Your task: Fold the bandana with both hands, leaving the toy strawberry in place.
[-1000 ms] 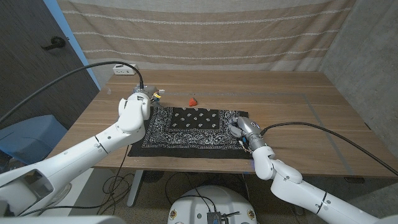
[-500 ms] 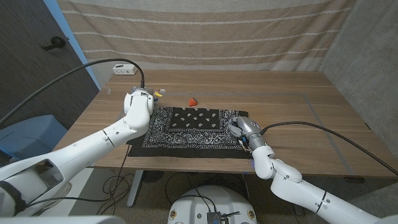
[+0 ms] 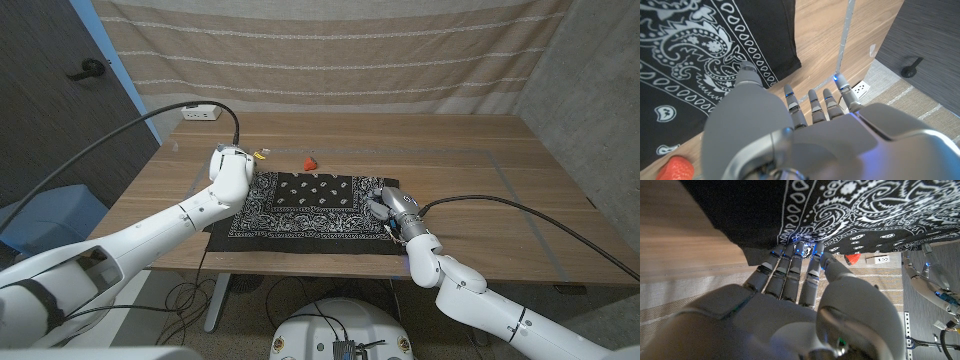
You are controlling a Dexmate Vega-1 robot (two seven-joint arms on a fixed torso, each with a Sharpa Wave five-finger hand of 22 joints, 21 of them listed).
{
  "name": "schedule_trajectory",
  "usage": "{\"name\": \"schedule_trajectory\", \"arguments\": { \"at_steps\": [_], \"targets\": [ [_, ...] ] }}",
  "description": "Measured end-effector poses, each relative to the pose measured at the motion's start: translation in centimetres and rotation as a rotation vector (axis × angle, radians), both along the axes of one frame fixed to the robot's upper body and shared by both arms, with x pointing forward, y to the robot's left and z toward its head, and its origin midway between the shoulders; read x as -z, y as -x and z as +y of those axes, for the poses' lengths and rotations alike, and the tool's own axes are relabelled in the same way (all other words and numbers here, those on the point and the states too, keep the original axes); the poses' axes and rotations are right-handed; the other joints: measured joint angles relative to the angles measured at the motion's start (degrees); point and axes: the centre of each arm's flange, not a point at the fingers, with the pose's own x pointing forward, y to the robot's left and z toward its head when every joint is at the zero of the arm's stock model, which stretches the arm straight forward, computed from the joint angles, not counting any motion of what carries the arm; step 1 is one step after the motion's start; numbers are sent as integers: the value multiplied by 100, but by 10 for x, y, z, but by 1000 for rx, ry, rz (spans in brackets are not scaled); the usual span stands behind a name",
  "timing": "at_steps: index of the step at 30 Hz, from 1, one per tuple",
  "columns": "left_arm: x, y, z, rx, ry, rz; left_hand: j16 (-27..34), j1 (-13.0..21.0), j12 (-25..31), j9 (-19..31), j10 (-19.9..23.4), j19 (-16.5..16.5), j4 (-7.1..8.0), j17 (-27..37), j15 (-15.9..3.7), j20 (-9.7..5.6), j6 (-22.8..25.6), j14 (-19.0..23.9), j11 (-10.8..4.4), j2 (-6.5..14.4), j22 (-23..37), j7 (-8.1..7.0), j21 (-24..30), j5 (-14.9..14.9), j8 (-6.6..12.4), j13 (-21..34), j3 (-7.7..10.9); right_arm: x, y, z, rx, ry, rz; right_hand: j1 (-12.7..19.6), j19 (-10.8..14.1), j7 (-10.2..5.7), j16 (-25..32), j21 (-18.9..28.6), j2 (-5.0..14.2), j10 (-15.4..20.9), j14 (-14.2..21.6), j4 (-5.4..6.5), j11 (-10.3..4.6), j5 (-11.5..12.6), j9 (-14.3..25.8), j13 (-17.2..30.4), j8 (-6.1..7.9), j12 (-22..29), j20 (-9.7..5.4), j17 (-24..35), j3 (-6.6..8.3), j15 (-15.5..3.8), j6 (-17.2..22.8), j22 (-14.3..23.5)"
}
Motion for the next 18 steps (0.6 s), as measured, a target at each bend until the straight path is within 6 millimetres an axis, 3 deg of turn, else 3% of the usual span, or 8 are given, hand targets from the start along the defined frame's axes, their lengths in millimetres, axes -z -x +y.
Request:
{"name": "schedule_trajectory", "arguments": {
  "at_steps": [5, 12, 16, 18],
  "targets": [
    [4, -8, -2, -6, -19, 20, 25, 79, 31, -25, 9, 0, -17, 0, 0, 0, 188, 0, 8, 41, 25, 11, 44, 6, 0, 0, 17, 0, 0, 0, 0, -1, 1, 0, -1, 0, 0, -3, 0, 0, 0, 0, 0, 0, 0, 0, 0, 0, 0, 0, 0, 0, 0, 1],
    [10, -17, -5, -14, -39, 43, 102, 199, 163, -26, 160, -10, -87, 27, -65, -53, 604, 66, -94, 119, 78, 184, 171, 25, 135, 27, 44, 0, 0, 0, 0, -2, 0, 0, -1, 21, 0, -14, 0, 0, 0, 0, 0, 0, 0, 0, 0, 0, -1, 0, 0, 0, 21, 2],
    [14, -22, -8, -18, -52, 60, 187, 351, 356, -64, 490, -9, -185, 13, -221, -134, 1252, 229, -202, 269, 127, 390, 333, -21, 268, 24, 142, 0, 1, 0, 0, -3, -1, 0, -3, 21, 0, 4, 0, 0, 0, 0, 0, 0, 0, 0, 0, 0, -2, 0, 0, 0, 21, 2],
    [15, -24, -8, -21, -56, 63, 249, 425, 471, -62, 727, -19, -256, 2, -292, -145, 1753, 379, -303, 342, 143, 485, 435, -85, 431, -13, 169, 0, 1, 0, 0, -3, -1, 0, -12, 21, 0, 8, 0, 0, 0, 0, 0, 0, -1, 0, 1, 0, -11, 1, 0, 0, 21, 2]
  ]
}}
